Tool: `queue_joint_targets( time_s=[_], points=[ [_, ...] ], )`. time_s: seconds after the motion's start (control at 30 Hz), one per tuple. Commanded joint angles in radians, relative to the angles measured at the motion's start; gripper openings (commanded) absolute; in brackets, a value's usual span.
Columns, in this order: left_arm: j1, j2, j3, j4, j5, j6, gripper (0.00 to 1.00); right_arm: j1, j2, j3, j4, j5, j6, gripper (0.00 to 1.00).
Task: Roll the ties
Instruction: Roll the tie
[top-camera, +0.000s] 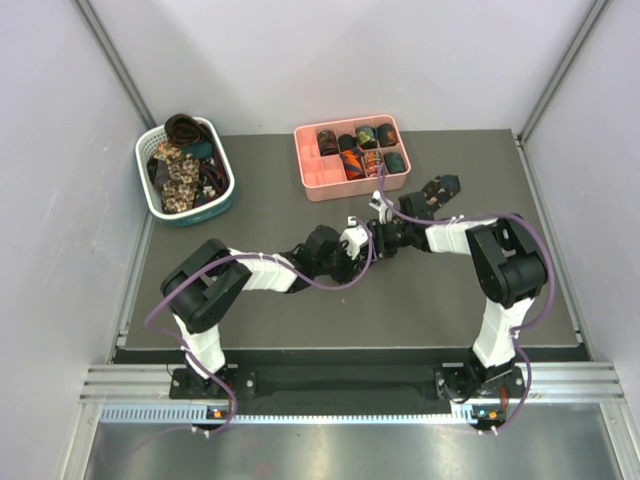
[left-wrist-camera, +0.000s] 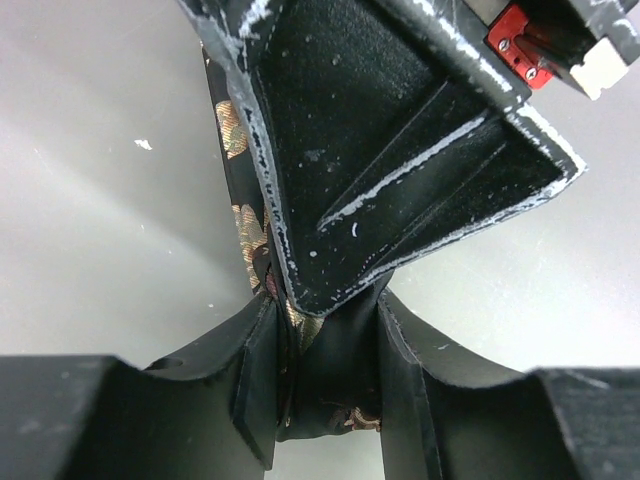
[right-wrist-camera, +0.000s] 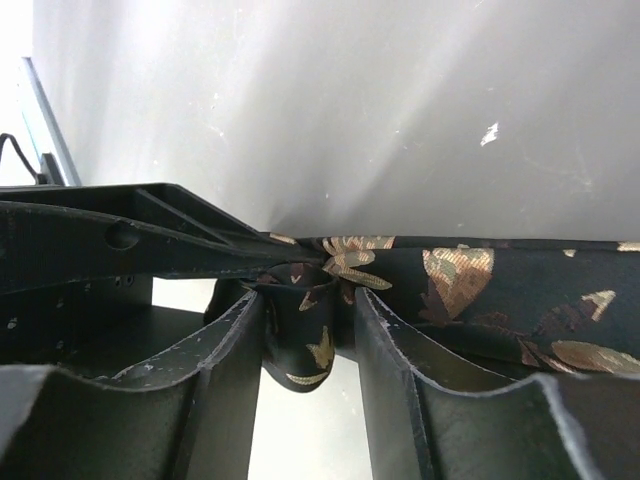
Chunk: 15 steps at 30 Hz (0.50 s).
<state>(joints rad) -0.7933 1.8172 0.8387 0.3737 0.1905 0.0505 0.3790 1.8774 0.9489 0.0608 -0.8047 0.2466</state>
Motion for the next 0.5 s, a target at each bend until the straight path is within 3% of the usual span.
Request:
queue_joint_targets(
  time_s=[0.0,0.1,0.23,0.47],
  points=[
    [0.003,-0.002,-0.026,-0.127,0.026,-0.003,0.32,0.003,-0.053,-0.021,0.054,0.070,-0.020,0.41],
    [0.003,-0.007,-0.021,-0.153,0.021,0.003,0.33,-0.009,-0.084,-0.044,0.074,0.065,-0.006,0.38],
    [0.002,-0.010,-0.024,-0.156,0.024,0.009,0.34,-0.020,-0.092,-0.064,0.090,0.035,0.005,0.27],
    [-0.007,-0.002,-0.018,-0.147,0.036,0.031,0.49,-0.018,-0.034,-0.044,0.048,0.015,-0.012,0.13]
  ],
)
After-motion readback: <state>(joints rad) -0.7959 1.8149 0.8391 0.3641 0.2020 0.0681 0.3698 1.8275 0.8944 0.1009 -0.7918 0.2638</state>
